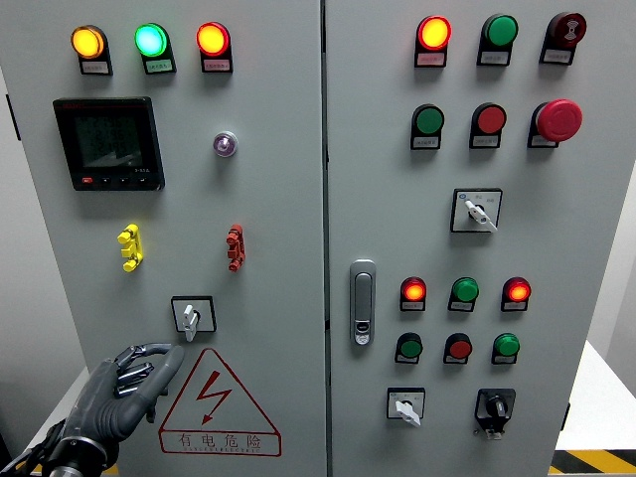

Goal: Turn on light switch 1
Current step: 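Raise the left hand toward the rotary switch below the yellow connector, then place the left hand fingers on the rotary switch knob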

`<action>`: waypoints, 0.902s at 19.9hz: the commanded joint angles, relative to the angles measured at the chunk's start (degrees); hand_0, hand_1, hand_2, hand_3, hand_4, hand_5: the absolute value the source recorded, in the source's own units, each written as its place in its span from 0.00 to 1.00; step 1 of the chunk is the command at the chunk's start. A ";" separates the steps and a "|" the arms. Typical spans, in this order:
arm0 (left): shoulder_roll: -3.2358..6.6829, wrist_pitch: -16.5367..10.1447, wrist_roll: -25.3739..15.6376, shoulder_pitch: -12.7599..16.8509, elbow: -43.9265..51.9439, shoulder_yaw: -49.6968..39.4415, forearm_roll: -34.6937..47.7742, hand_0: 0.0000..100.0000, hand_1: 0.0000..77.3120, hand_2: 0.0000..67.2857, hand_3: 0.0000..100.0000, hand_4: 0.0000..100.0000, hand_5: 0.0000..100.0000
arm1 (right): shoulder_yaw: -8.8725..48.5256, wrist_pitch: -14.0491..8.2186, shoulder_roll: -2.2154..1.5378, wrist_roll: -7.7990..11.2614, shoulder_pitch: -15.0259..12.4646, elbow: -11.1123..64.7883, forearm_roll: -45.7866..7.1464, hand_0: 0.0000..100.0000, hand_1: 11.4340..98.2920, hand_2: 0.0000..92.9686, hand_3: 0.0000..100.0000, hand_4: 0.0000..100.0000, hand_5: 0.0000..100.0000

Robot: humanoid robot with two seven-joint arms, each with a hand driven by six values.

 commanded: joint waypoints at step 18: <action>-0.27 6.60 7.46 -4.89 -1.28 3.91 0.35 0.00 0.65 0.56 0.87 1.00 0.89 | -0.01 0.03 0.02 0.00 0.00 0.00 0.00 0.00 0.09 0.00 0.20 0.19 0.11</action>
